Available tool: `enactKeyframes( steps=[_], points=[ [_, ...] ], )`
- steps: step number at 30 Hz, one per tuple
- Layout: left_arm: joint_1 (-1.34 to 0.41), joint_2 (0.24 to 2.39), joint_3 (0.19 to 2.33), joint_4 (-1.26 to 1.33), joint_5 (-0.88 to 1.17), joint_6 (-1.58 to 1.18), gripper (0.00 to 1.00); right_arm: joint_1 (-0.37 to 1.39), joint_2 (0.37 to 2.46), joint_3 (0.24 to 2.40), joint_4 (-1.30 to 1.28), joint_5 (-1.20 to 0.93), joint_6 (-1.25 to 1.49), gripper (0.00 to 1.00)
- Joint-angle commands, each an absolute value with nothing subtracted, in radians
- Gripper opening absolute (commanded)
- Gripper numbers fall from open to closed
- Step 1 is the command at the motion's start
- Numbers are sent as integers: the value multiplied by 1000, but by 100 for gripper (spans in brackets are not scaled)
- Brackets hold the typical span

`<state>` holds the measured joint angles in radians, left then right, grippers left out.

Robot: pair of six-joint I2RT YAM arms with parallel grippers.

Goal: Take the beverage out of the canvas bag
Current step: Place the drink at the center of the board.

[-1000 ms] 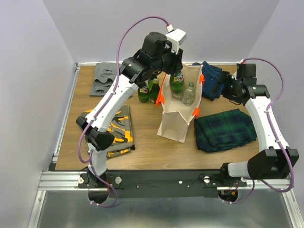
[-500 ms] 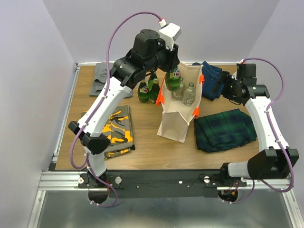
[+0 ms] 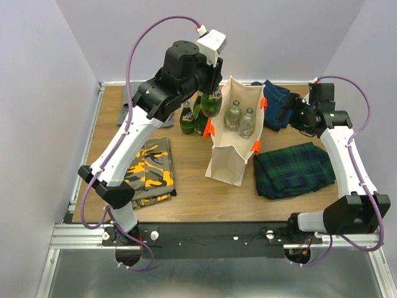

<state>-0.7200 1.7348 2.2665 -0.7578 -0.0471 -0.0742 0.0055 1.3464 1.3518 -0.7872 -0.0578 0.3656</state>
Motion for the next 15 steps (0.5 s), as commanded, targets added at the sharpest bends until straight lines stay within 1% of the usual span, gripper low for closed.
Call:
enactKeyframes(
  steps=[1,7,15],
  points=[
    [-713,1605,2208,-562,-132,-40,0,3,1342,1373,-802,-86,374,100],
    [-695,1571,2154,-552,-182,-32,0,3,1350,1379,-795,-101,379,100],
    [-623,1520,2042,-520,-176,-69,0,5,1362,1385,-793,-115,377,100]
  ],
)
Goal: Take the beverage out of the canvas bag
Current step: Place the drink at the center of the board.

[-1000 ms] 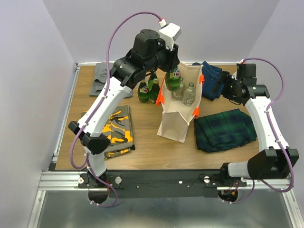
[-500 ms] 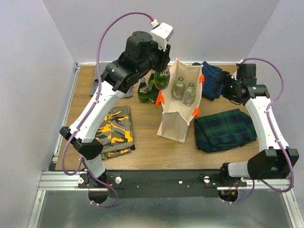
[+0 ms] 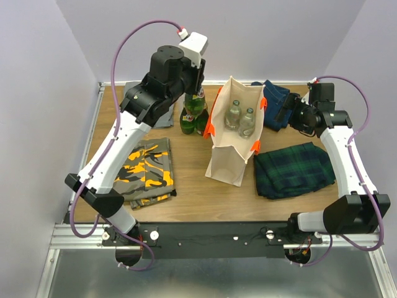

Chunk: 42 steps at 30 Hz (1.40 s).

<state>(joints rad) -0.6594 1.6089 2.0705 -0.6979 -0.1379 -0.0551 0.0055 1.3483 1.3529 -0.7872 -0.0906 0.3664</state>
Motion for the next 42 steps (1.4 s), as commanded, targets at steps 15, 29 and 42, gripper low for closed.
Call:
enactKeyframes(
  steps=[15,29,42],
  points=[
    [-572,1440,1749,-351,-150,-149,0,5,1376,1382,-795,-112,377,100],
    [-571,1457,1588,-206,-81,-166,0,3,1379,1393,-813,-95,370,100],
    [-572,1491,1479,-109,-55,-181,0,3,1387,1393,-808,-91,374,100]
  ],
)
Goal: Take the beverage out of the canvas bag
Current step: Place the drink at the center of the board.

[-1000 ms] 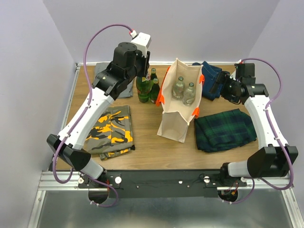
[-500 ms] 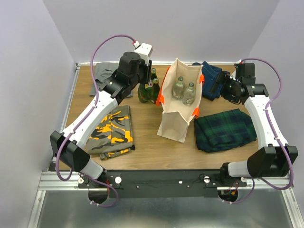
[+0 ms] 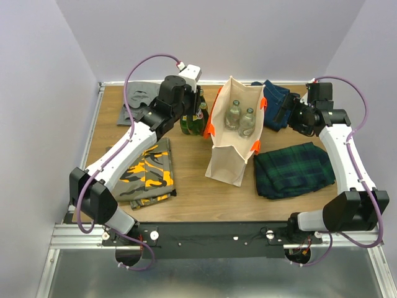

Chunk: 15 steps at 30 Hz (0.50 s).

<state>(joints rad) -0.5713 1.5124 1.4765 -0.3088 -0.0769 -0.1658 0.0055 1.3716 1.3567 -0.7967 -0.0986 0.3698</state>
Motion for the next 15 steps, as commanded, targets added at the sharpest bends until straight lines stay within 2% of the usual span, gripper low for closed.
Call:
enactKeyframes(
  steps=[1,15],
  points=[
    [-571,1493,1474,-97,-54,-183,0,5,1387,1393,-811,-91,374,100],
    [-618,1578,1442,-58,-113,-158,0,3,1390,1394,-810,-77,371,100]
  ],
)
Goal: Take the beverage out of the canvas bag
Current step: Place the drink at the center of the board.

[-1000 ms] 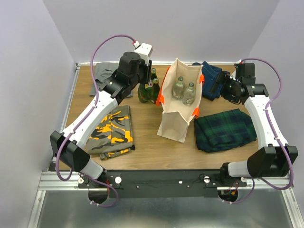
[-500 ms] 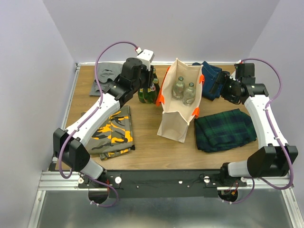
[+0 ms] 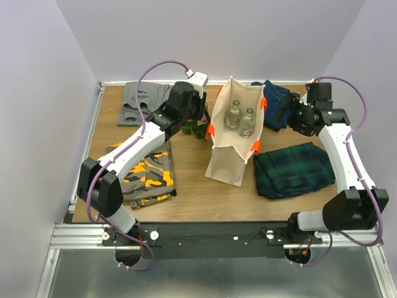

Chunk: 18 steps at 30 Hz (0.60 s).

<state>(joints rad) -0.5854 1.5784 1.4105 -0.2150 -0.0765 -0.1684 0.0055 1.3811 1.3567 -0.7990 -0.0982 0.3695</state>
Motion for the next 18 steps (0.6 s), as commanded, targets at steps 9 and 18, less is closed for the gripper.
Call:
enactKeyframes(
  steps=[9,18],
  points=[
    [-637,1611,1440,-49,-152,-147,0,3,1402,1391,-815,-89,365,100],
    [-652,1603,1355,29,-216,-181,0,3,1396,1388,-813,-94,367,100]
  ],
)
